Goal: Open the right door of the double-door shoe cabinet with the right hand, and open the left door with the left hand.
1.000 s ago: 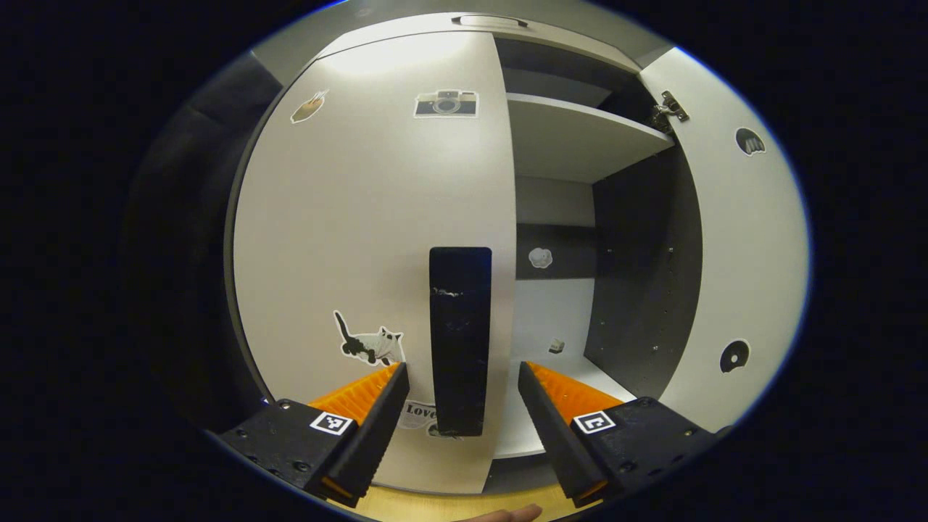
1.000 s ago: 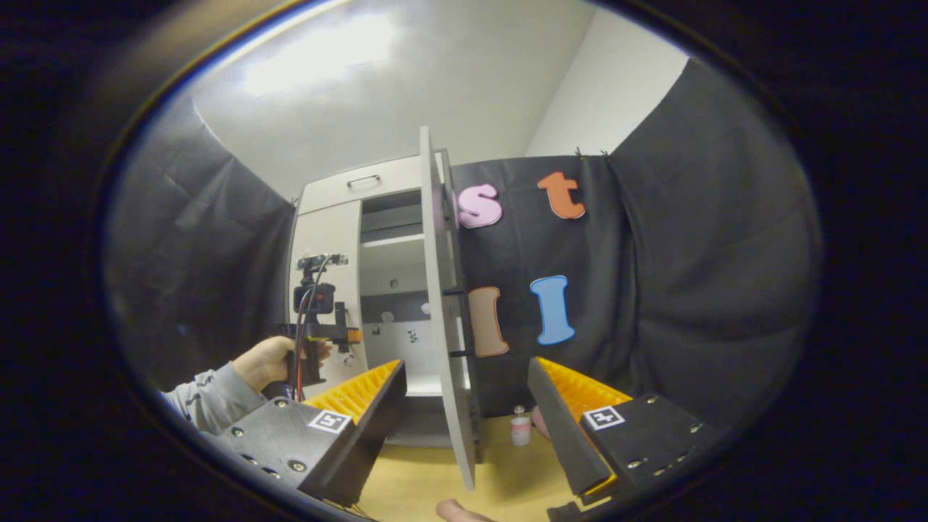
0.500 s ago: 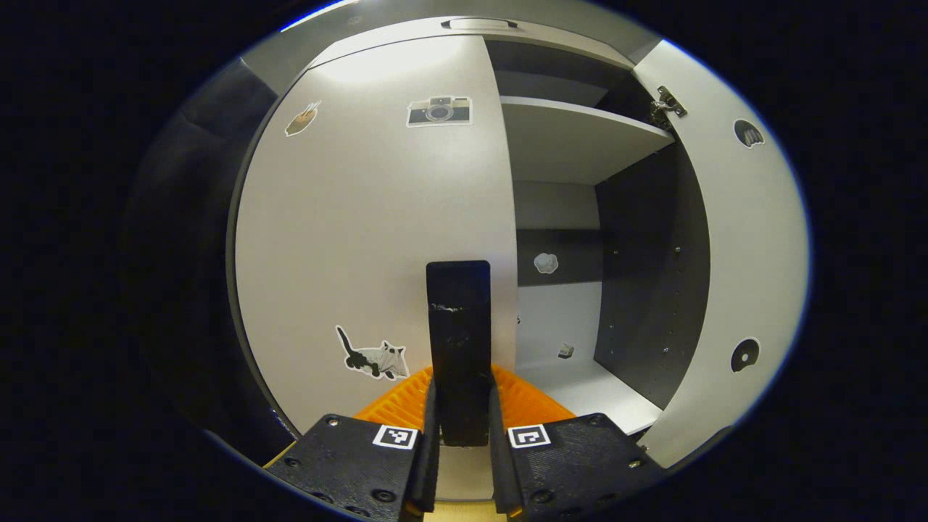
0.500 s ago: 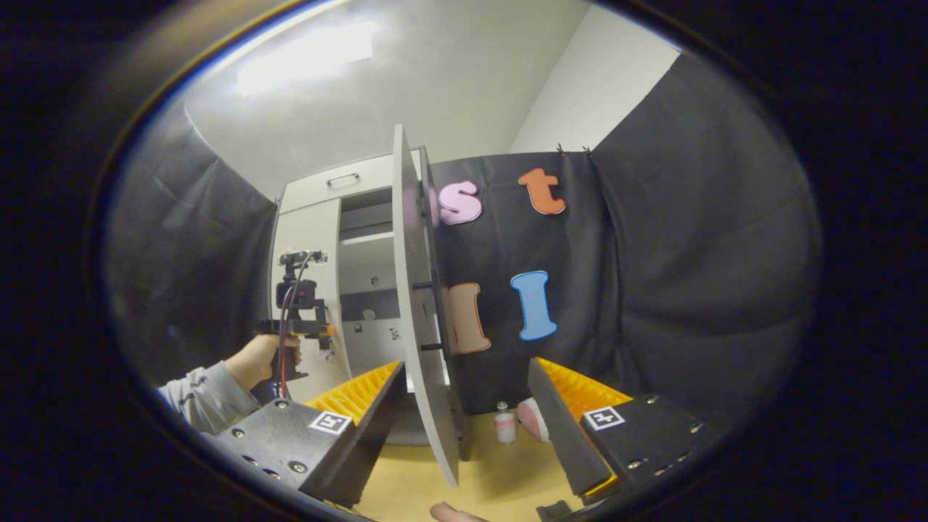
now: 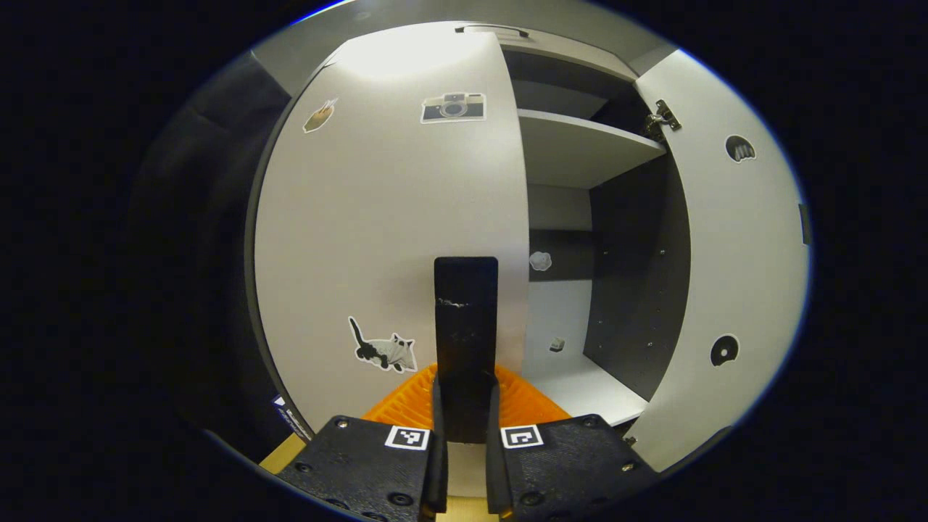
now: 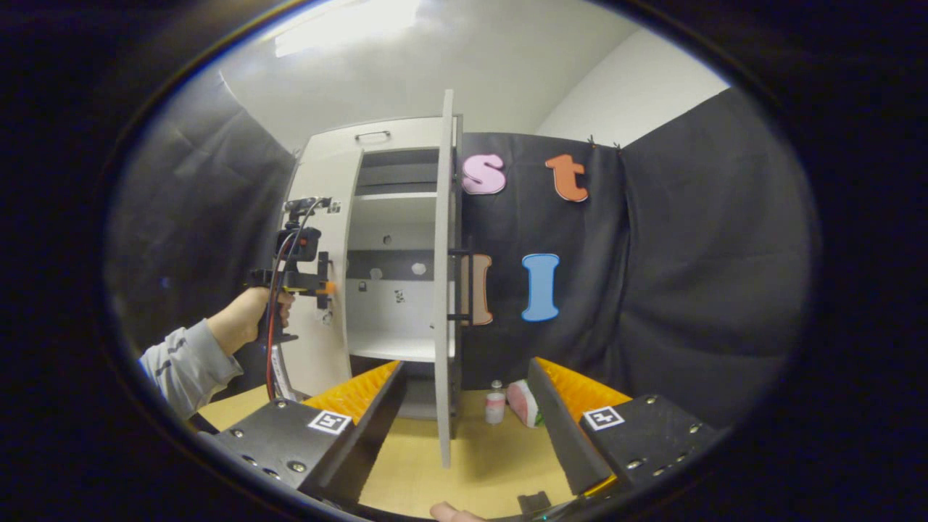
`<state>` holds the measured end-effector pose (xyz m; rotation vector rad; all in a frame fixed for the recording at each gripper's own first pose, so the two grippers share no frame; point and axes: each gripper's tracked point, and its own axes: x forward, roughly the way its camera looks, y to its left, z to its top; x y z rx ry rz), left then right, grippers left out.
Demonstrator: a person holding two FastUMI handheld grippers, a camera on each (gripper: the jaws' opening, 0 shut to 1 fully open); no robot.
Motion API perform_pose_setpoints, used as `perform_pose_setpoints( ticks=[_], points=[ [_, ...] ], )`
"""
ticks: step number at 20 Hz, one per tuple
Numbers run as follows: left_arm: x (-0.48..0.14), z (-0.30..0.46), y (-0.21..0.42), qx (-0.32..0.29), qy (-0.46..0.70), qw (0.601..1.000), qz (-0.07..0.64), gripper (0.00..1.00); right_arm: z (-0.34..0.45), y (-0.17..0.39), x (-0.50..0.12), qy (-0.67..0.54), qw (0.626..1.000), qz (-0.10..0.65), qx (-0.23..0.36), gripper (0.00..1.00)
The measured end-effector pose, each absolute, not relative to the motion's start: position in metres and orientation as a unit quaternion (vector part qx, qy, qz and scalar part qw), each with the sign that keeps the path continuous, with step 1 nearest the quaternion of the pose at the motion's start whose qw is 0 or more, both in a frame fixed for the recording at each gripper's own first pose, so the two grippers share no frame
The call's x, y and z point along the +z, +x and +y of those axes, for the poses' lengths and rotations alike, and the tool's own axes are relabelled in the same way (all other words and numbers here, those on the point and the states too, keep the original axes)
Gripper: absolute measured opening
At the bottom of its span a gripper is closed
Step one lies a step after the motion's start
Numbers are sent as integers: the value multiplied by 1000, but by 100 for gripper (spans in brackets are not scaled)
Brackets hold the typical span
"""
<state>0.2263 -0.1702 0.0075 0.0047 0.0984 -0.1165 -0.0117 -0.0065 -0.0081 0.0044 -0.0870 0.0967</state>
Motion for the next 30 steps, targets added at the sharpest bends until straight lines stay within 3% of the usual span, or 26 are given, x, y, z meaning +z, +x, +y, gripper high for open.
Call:
perform_pose_setpoints(
  ticks=[22,29,30],
  points=[
    [13,-131,175,-117,19,992,41,20,94,-61,18,-16,997,-45,65,100],
    [17,-102,166,-103,23,994,33,20,113,-84,28,-24,996,-58,65,100],
    [16,-100,164,-105,23,994,34,16,115,-88,30,-23,996,-63,64,100]
  ],
)
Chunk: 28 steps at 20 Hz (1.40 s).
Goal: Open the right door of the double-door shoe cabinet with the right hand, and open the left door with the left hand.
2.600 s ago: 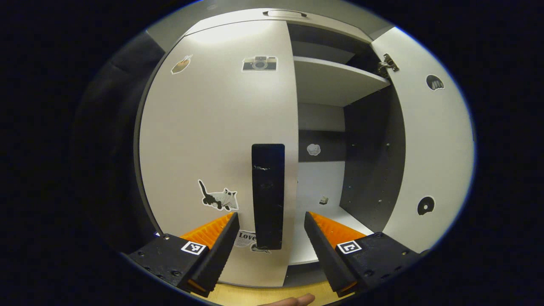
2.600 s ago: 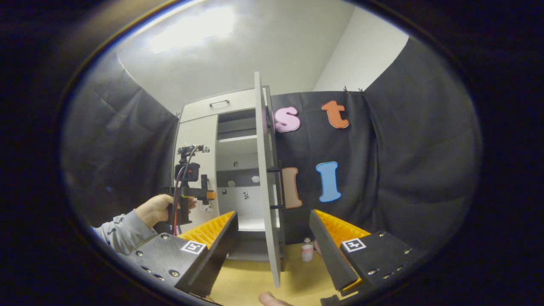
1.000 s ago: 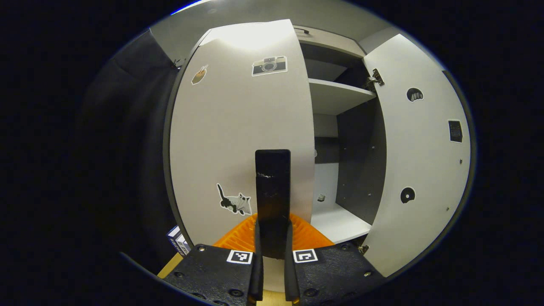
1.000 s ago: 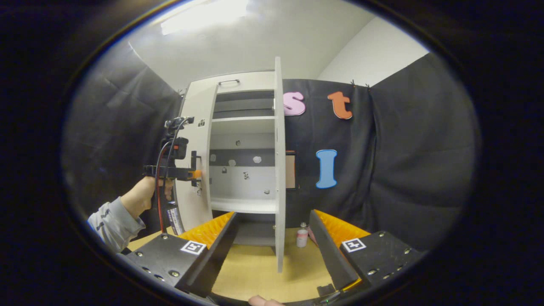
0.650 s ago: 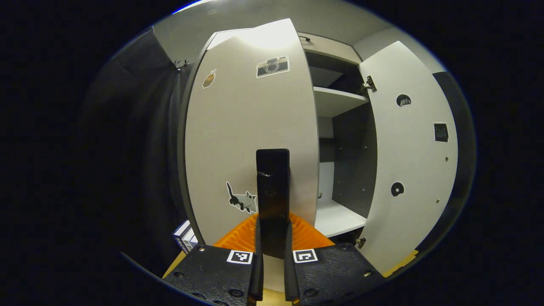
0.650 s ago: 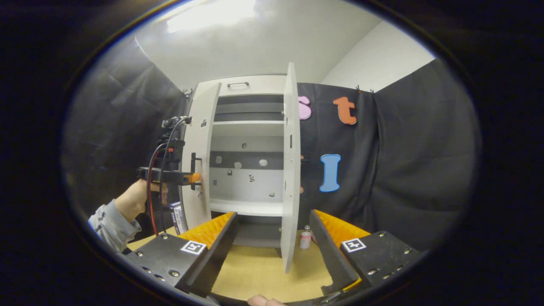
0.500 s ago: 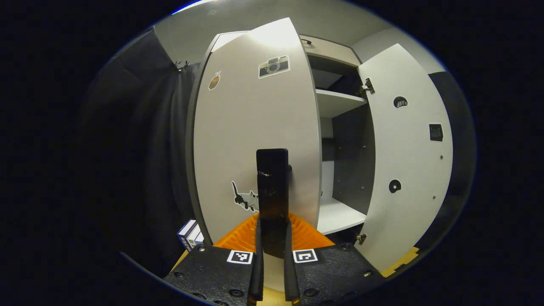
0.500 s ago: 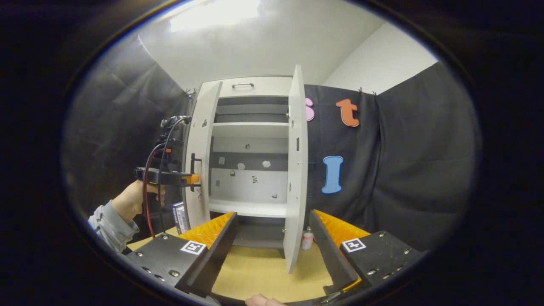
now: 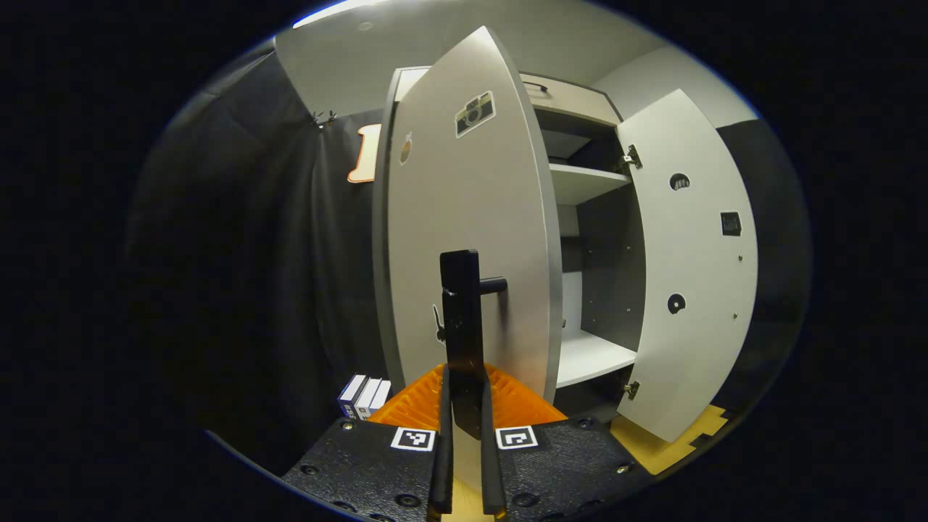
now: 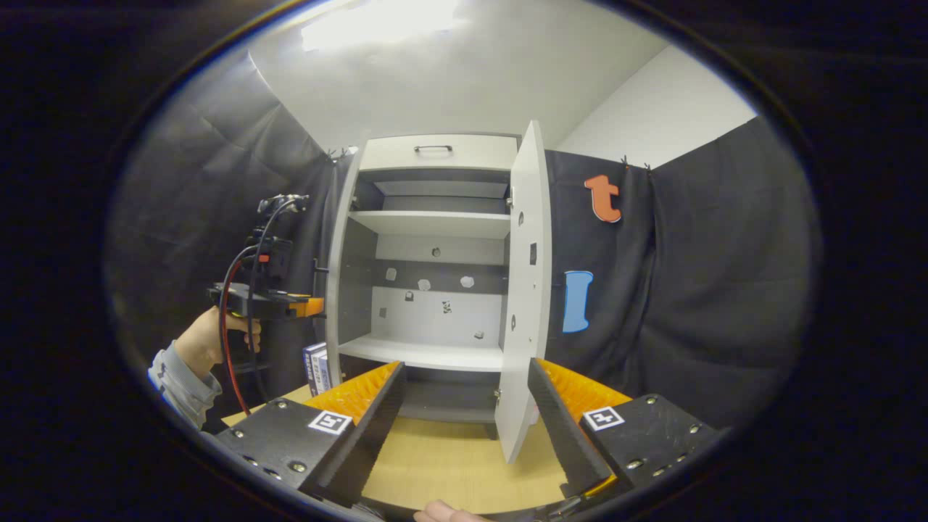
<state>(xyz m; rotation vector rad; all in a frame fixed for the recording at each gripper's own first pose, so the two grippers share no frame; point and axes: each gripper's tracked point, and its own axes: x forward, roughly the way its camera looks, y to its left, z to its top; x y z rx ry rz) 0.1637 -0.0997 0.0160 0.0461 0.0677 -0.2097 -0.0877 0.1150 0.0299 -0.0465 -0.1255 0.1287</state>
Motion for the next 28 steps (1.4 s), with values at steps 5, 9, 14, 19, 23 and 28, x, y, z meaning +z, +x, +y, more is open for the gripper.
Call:
perform_pose_setpoints(
  ticks=[5,9,14,19,23,28],
  points=[
    [17,-81,160,-103,19,994,41,12,127,-84,31,-22,995,-72,67,100],
    [17,-51,163,-59,34,997,35,4,131,-87,28,-22,995,-72,68,100],
    [14,-48,159,-85,-28,995,45,0,130,-87,25,-20,995,-69,66,100],
    [12,-34,162,-90,0,995,43,0,125,-88,24,-10,996,-64,60,100],
    [13,-37,159,-79,2,996,40,1,118,-86,26,-2,996,-66,54,100],
    [13,-37,158,-79,-6,996,43,0,108,-88,23,5,997,-68,47,100]
  ],
)
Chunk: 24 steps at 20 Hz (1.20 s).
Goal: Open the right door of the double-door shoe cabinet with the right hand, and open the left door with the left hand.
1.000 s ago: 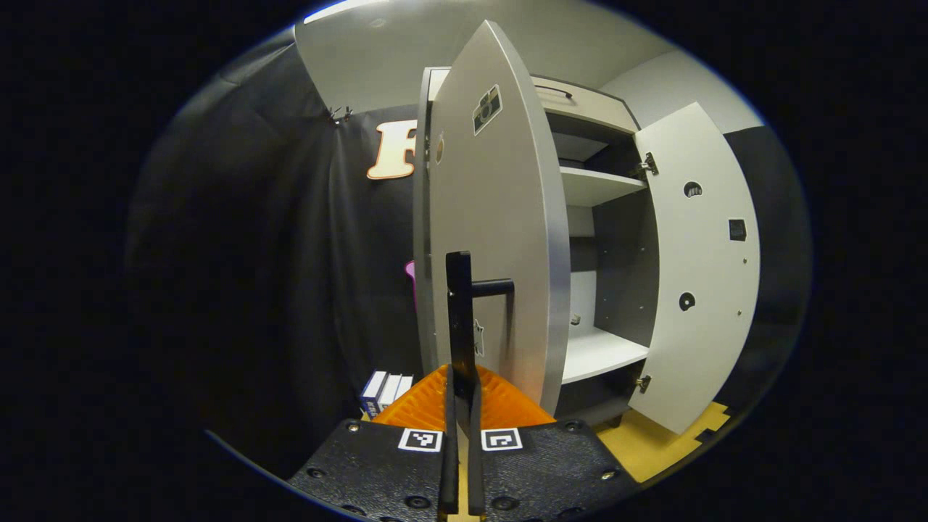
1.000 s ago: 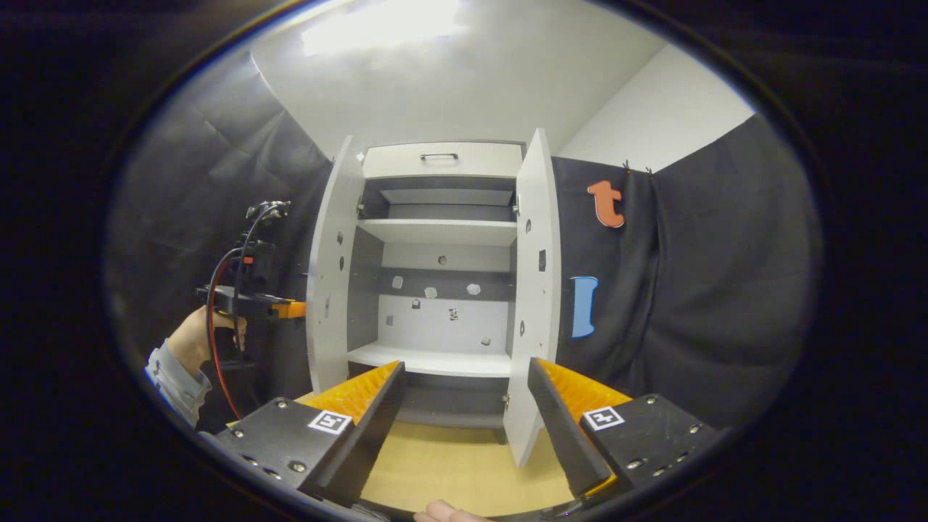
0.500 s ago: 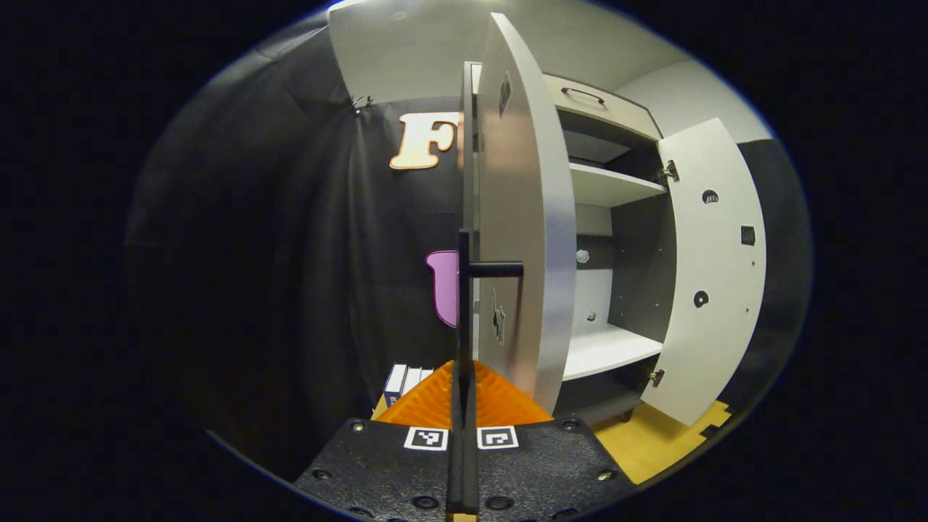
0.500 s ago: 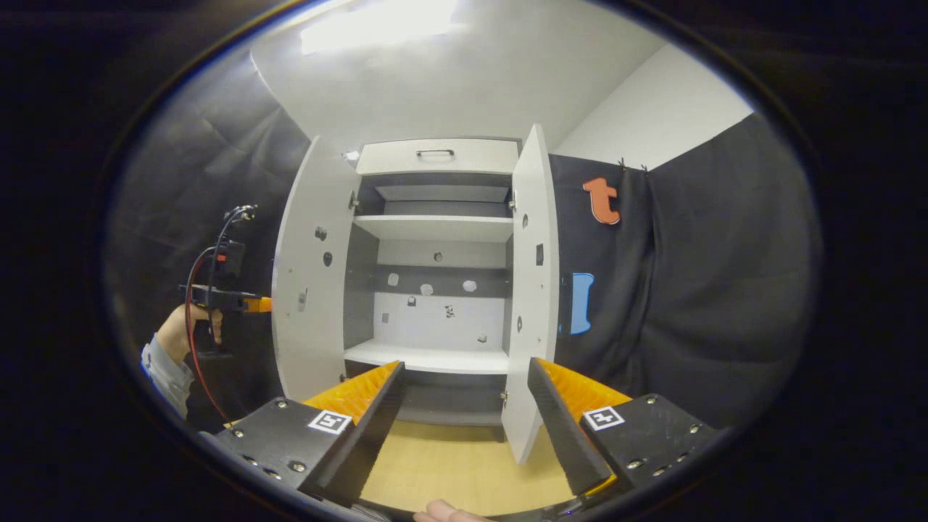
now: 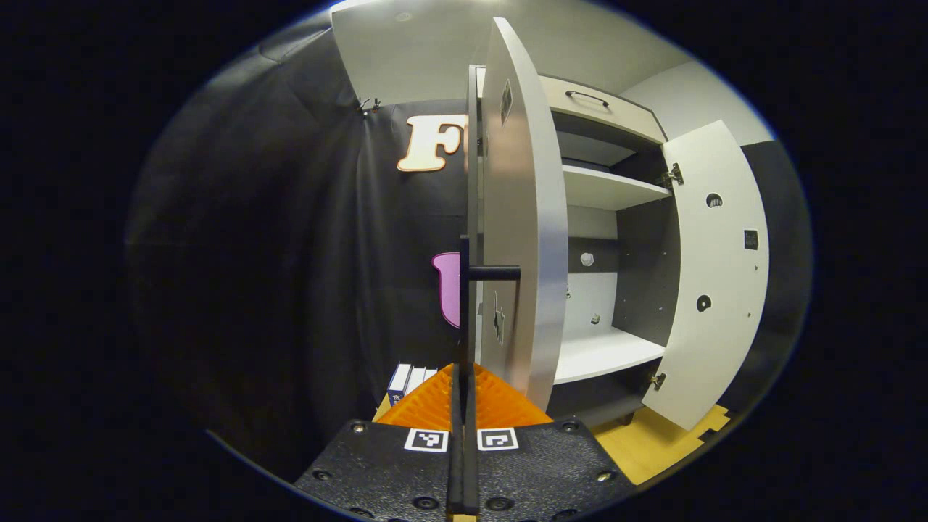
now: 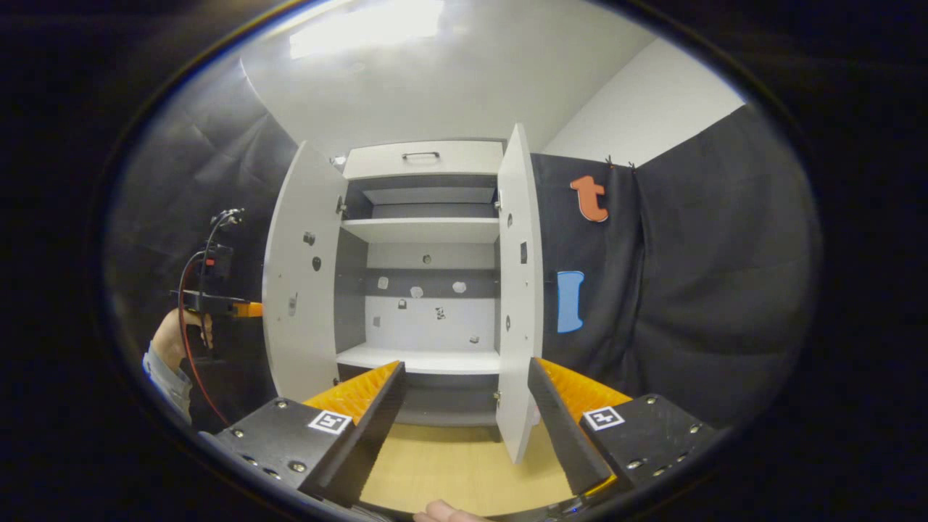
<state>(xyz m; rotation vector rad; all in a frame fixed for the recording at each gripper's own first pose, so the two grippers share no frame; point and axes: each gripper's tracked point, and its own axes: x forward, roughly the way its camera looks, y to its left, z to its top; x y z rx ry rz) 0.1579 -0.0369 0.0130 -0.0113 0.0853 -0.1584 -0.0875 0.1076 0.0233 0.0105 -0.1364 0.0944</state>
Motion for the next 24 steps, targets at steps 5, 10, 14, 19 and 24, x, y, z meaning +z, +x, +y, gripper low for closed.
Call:
perform_pose_setpoints(
  ticks=[5,10,14,19,24],
  points=[
    [8,-17,127,-14,5,998,58,45,99,-92,27,16,996,-71,52,100],
    [19,-23,116,-7,2,999,32,96,103,-93,20,15,996,-67,55,100],
    [20,-31,95,-11,-8,1000,24,96,107,-95,11,11,997,-58,59,100],
    [15,-40,77,-5,-25,999,21,96,109,-94,5,12,997,-48,67,100],
    [10,-56,63,-20,-12,1000,3,99,112,-104,-4,13,996,-48,73,100]
  ],
)
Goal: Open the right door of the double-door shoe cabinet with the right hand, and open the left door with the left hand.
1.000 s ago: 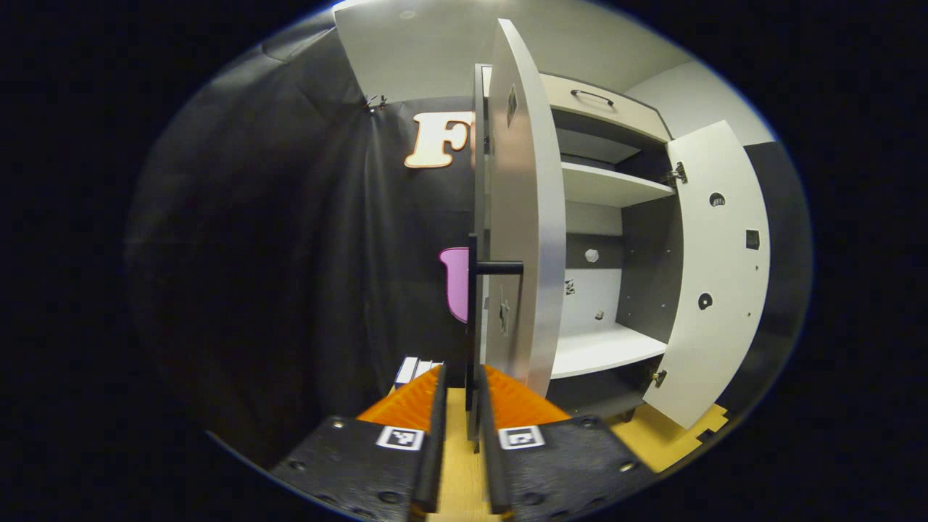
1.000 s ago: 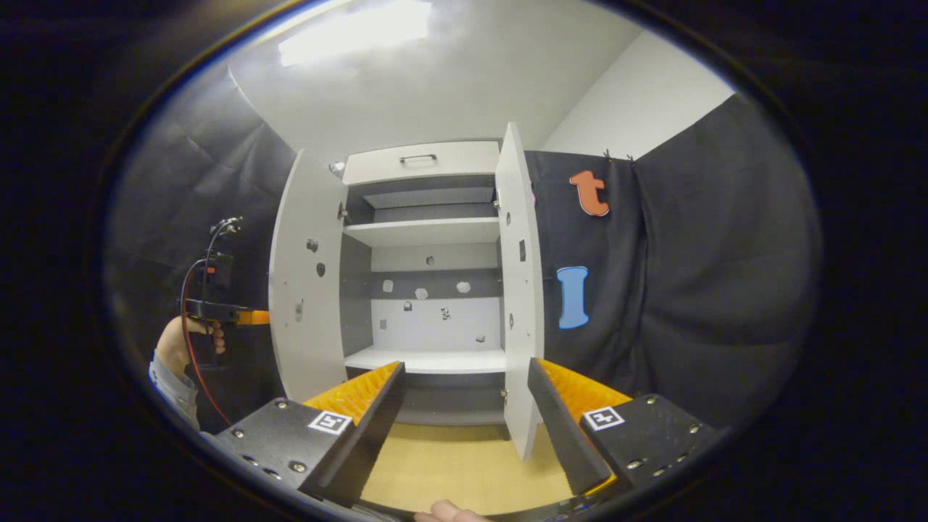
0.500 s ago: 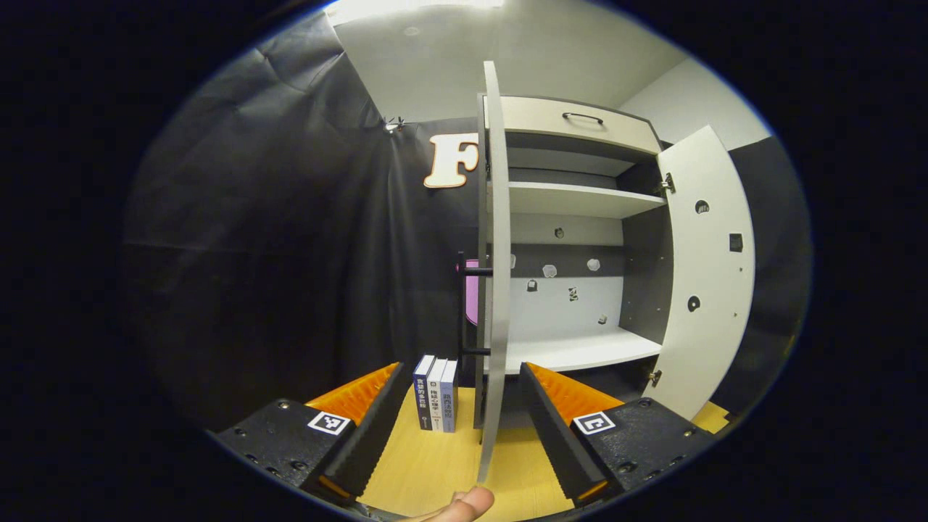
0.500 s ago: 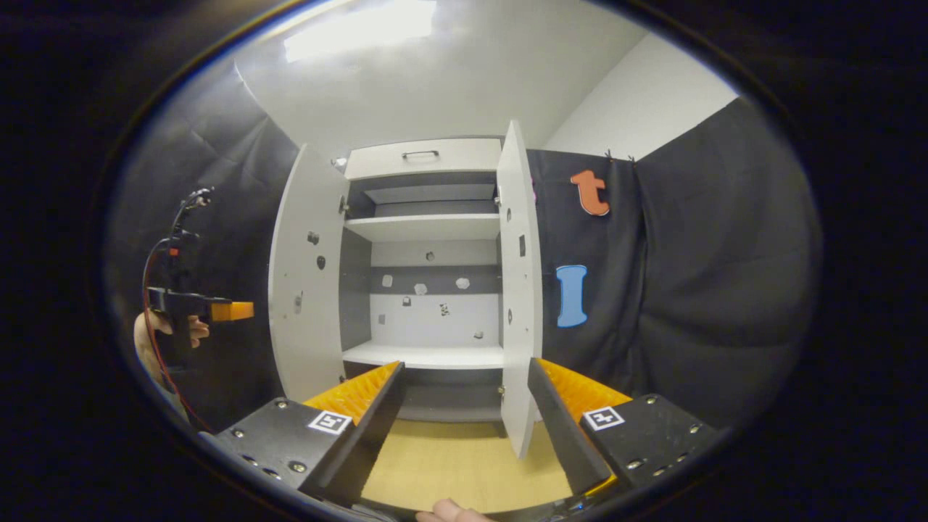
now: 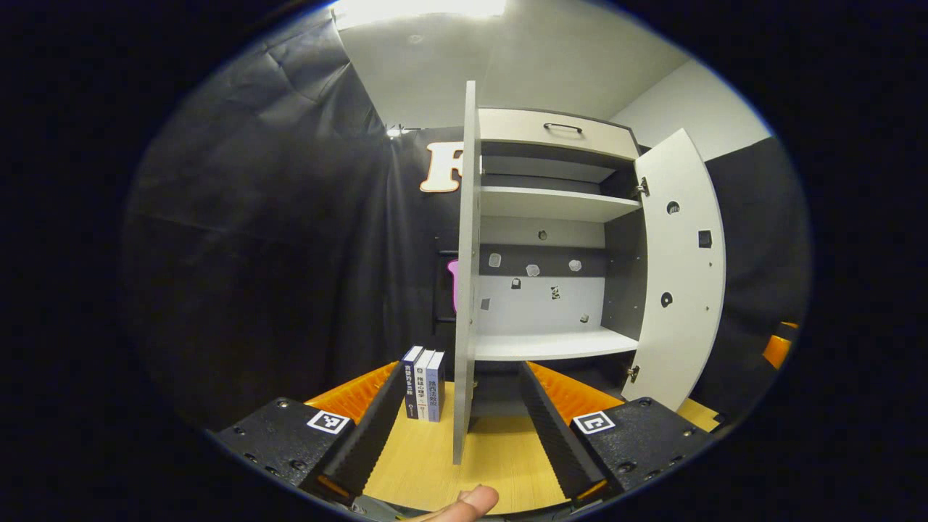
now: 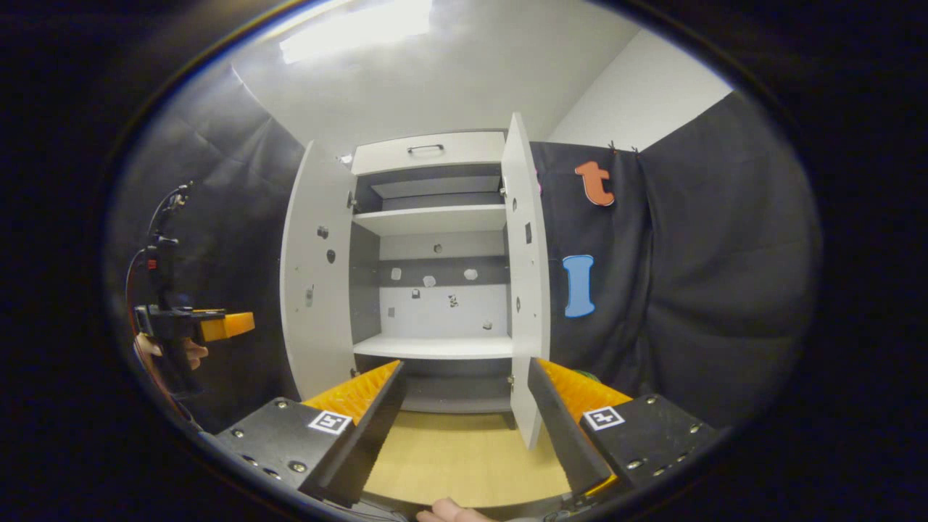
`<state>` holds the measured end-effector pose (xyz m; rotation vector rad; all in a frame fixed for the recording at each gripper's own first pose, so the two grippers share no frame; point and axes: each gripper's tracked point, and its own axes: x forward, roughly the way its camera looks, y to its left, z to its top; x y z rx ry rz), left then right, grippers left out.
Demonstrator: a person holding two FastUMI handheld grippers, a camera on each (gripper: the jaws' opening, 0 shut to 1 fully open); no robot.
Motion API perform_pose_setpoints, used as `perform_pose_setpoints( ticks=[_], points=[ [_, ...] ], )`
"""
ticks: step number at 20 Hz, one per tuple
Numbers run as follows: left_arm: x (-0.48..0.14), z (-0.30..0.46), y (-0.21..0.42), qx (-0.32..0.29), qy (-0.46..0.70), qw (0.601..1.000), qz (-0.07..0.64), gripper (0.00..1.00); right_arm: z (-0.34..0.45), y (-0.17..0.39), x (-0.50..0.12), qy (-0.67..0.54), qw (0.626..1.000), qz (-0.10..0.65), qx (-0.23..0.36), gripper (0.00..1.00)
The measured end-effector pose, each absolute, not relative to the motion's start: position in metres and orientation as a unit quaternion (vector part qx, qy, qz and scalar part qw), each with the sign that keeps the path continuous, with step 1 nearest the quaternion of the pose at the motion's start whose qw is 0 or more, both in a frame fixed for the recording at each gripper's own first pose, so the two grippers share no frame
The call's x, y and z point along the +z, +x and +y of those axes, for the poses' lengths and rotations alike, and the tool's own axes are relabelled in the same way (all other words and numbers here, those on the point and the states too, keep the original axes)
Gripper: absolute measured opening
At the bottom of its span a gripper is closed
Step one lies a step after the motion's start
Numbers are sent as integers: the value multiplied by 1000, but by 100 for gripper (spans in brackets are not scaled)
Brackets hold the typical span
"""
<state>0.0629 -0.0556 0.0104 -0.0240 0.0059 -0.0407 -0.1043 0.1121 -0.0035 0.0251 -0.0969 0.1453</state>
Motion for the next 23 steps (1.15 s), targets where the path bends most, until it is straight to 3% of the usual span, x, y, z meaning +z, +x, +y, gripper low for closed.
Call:
perform_pose_setpoints(
  ticks=[2,9,23],
  points=[
    [8,-64,59,-26,-12,1000,-1,93,111,-112,-10,0,997,-51,65,100],
    [-11,-106,43,-75,-27,997,24,96,111,-105,-26,5,998,-37,59,100],
    [-2,-105,51,-65,0,998,15,96,91,-84,-10,5,999,-26,46,100]
  ],
)
